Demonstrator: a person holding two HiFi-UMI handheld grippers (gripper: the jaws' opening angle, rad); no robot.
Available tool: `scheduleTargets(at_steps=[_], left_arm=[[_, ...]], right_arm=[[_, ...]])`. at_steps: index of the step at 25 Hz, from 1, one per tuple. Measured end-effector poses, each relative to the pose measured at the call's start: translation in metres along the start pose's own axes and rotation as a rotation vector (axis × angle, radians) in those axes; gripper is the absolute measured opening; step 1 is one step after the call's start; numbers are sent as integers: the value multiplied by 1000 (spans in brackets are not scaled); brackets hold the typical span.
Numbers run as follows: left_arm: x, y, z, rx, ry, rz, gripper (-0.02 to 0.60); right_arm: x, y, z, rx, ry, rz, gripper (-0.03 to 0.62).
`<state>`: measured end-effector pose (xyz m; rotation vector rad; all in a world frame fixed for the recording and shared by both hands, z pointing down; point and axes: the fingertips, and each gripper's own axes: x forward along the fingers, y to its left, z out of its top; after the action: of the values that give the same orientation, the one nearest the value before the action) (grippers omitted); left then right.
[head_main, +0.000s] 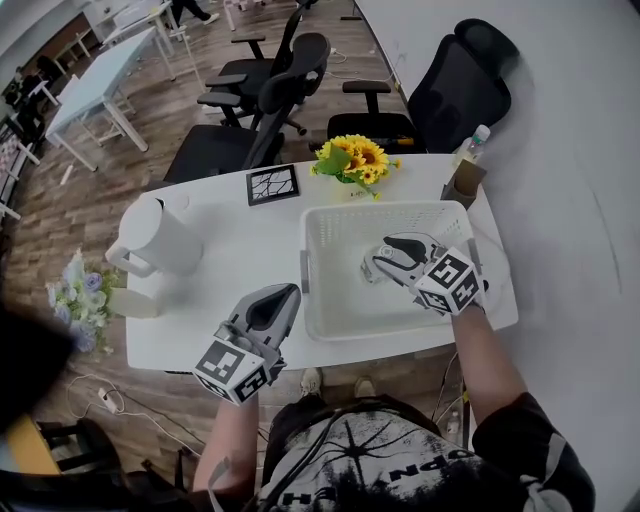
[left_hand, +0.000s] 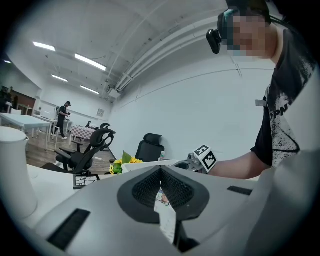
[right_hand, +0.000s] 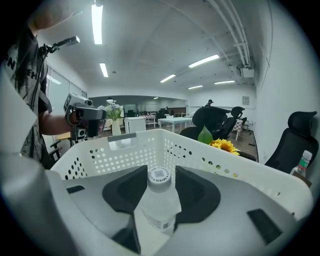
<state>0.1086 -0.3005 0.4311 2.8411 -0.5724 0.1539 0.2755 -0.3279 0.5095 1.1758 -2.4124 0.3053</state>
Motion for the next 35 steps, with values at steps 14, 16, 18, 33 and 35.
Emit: scheduleTargets(at_steps=[14,16,18,33,35], left_arm=[[6,-2,-4,-16,-2,12,11],[4,-2,-5,-20,-4,20,11],[1,-4,-6,-24,-7,27,11],[-26,-33,8,28,-51,109,11],[-27,-39,9,33,-59,117,11]], right_arm=[[5,4,-4,11,19,36,160],[5,5,-3,3,19,37,158],[5,7,-2,-9,24,42,158],[-28,21,57,-17,-160,75,156],[-38,23,71,-19,-198,76,156]])
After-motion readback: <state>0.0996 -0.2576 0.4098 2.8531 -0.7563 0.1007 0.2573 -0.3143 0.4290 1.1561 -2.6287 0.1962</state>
